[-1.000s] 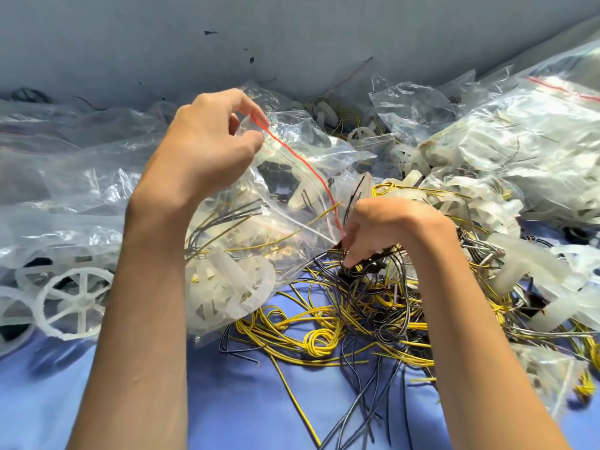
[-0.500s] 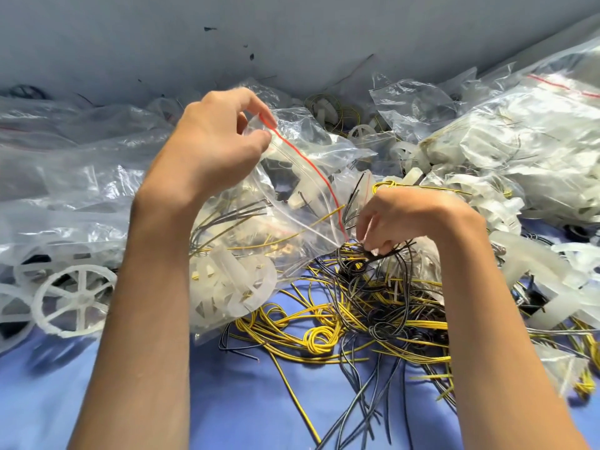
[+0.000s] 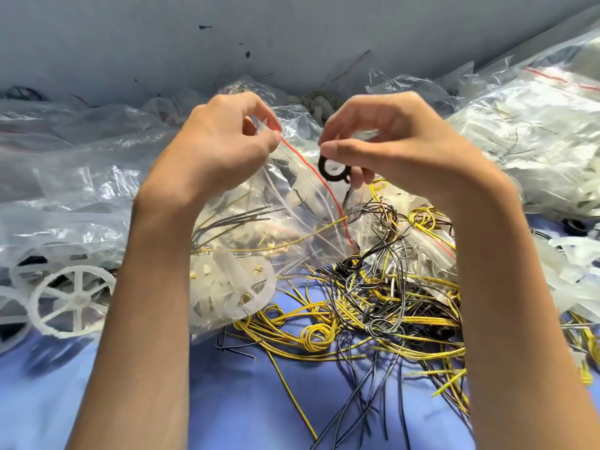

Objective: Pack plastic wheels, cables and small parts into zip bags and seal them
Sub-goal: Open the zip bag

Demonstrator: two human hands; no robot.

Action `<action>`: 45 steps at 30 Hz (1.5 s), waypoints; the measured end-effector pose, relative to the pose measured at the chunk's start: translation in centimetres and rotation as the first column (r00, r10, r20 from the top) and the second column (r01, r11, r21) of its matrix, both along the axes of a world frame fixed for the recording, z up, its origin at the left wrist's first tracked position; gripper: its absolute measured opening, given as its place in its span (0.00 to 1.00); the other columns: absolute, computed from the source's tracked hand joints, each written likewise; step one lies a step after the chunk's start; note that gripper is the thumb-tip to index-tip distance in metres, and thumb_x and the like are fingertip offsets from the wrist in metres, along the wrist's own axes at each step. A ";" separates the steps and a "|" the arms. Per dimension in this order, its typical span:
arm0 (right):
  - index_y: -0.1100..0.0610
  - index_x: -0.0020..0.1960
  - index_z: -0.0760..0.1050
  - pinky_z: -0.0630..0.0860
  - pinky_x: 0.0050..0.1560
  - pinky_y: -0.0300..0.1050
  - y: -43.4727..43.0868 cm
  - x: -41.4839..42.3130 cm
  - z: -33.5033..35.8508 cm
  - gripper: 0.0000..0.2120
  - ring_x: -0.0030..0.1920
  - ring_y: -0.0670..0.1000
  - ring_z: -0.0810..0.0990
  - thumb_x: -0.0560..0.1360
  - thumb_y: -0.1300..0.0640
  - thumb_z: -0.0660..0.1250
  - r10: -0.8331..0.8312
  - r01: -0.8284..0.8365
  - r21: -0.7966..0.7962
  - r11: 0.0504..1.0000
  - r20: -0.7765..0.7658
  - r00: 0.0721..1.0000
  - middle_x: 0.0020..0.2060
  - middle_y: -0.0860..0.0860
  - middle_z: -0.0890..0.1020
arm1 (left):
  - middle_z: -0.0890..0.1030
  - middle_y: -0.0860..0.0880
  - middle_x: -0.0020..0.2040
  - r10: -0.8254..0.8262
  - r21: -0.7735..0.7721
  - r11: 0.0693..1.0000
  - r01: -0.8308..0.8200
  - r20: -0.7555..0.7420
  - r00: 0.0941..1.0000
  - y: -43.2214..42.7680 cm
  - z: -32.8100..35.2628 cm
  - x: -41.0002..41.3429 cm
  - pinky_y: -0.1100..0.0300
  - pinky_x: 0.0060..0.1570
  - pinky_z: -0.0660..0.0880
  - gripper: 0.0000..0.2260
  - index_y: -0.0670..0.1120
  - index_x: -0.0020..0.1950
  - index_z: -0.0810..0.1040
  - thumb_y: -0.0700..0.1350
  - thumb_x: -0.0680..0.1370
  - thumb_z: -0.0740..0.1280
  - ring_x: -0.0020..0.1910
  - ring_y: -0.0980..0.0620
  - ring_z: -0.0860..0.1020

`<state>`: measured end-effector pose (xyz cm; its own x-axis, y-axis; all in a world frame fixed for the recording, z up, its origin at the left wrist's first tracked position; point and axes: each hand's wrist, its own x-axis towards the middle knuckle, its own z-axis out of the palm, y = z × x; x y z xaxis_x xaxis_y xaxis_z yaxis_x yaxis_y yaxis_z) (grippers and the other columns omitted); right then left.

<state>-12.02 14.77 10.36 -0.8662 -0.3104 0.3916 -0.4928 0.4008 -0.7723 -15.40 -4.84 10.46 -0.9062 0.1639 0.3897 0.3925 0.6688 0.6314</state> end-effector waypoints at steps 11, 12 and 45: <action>0.50 0.47 0.81 0.78 0.48 0.36 -2.4 0.0 -0.6 0.10 0.41 0.40 0.82 0.76 0.64 0.66 0.152 -0.185 0.284 0.941 0.136 0.979 0.39 0.44 0.85 | 0.68 0.54 0.28 -0.111 -0.005 0.994 0.111 0.038 0.993 0.4 0.4 0.8 0.67 0.23 0.59 0.12 0.54 0.50 0.77 0.38 0.73 0.63 0.23 0.58 0.63; 0.46 0.46 0.79 0.74 0.43 0.30 -2.5 0.1 -0.5 0.11 0.37 0.34 0.79 0.76 0.62 0.66 0.142 -0.181 0.352 0.918 0.133 0.981 0.35 0.38 0.82 | 0.68 0.52 0.29 -0.126 0.015 0.992 0.125 0.047 0.991 0.4 0.4 0.9 0.66 0.23 0.59 0.12 0.54 0.50 0.77 0.38 0.73 0.62 0.23 0.58 0.62; 0.56 0.41 0.78 0.76 0.47 0.44 0.0 -1.7 -1.3 0.11 0.49 0.52 0.80 0.77 0.59 0.58 -0.472 0.445 0.383 0.810 -0.025 0.881 0.42 0.52 0.84 | 0.77 0.52 0.39 0.040 -0.361 0.919 0.161 0.492 0.870 -1.4 -2.5 -0.5 0.63 0.37 0.67 0.13 0.48 0.46 0.76 0.58 0.76 0.64 0.38 0.55 0.73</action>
<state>-13.71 14.79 9.06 -0.9642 0.0213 0.2642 -0.1318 0.8262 -0.5477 -15.90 -6.26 8.01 -0.9435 0.2672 -0.1958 0.1549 0.8784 0.4522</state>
